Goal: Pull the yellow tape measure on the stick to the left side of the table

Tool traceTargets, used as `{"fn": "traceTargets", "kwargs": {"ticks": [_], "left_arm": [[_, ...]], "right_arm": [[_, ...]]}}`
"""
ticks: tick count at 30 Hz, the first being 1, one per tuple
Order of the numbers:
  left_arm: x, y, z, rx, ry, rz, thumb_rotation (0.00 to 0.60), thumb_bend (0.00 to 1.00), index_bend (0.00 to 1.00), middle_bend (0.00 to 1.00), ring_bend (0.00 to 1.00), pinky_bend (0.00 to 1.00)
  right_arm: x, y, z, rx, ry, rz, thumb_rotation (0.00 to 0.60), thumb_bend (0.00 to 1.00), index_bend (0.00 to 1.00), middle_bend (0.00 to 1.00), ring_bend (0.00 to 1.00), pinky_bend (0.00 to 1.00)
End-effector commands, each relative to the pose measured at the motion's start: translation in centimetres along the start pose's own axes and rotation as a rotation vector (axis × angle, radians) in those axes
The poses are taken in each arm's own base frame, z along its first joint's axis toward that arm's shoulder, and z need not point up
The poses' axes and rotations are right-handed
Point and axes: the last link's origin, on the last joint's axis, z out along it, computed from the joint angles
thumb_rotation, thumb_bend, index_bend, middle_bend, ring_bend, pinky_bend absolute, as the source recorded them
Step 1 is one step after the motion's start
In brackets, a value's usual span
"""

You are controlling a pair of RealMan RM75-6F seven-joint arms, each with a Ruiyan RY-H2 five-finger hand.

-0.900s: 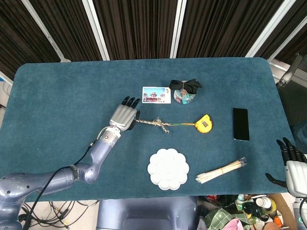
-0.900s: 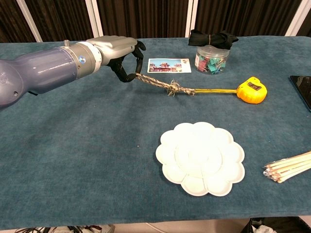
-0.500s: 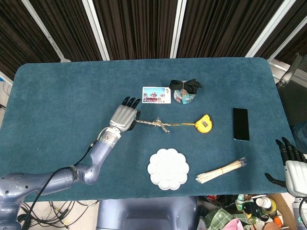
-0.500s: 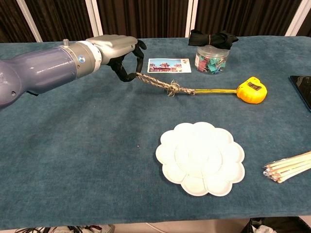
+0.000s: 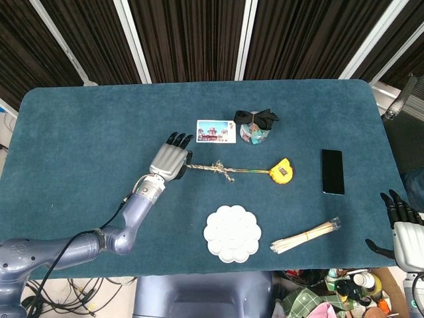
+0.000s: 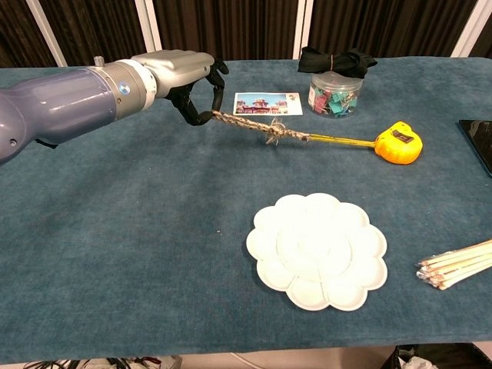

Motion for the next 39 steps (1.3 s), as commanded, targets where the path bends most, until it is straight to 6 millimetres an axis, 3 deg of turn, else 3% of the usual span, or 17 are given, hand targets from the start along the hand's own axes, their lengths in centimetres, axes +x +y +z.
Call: {"fn": "traceTargets", "kwargs": {"ticks": [1, 7, 16, 22, 32, 39], "left_arm": [[0.0, 0.2, 0.0, -0.008, -0.002, -0.005, 0.600, 0.48, 0.58, 0.06, 0.00, 0.00], [0.0, 0.6, -0.5, -0.030, -0.006, -0.039, 0.600, 0.48, 0.59, 0.06, 0.00, 0.00], [1.3, -2.1, -2.2, 0.000, 0.032, -0.023, 0.600, 0.48, 0.60, 0.06, 0.00, 0.00], [3.8, -5.7, -5.5, 0.022, 0.110, 0.009, 0.600, 0.48, 0.60, 0.06, 0.00, 0.00], [5.4, -10.2, -10.1, 0.084, 0.201, 0.106, 0.600, 0.48, 0.60, 0.06, 0.00, 0.00], [5.2, -14.0, -15.9, 0.142, 0.258, 0.154, 0.600, 0.48, 0.60, 0.06, 0.00, 0.00]], "right_arm": [[0.0, 0.0, 0.0, 0.000, -0.001, 0.000, 0.600, 0.05, 0.00, 0.00, 0.09, 0.16], [0.0, 0.0, 0.1, 0.000, -0.003, 0.001, 0.600, 0.05, 0.00, 0.00, 0.09, 0.16], [-0.1, 0.0, 0.1, 0.000, -0.004, 0.001, 0.600, 0.05, 0.00, 0.00, 0.09, 0.16], [0.0, 0.0, 0.0, -0.003, -0.001, -0.004, 0.600, 0.05, 0.00, 0.00, 0.09, 0.16], [-0.1, 0.0, 0.0, -0.005, -0.002, -0.004, 0.600, 0.05, 0.00, 0.00, 0.09, 0.16], [0.0, 0.1, 0.0, -0.005, 0.001, -0.004, 0.600, 0.05, 0.00, 0.00, 0.09, 0.16]]}}
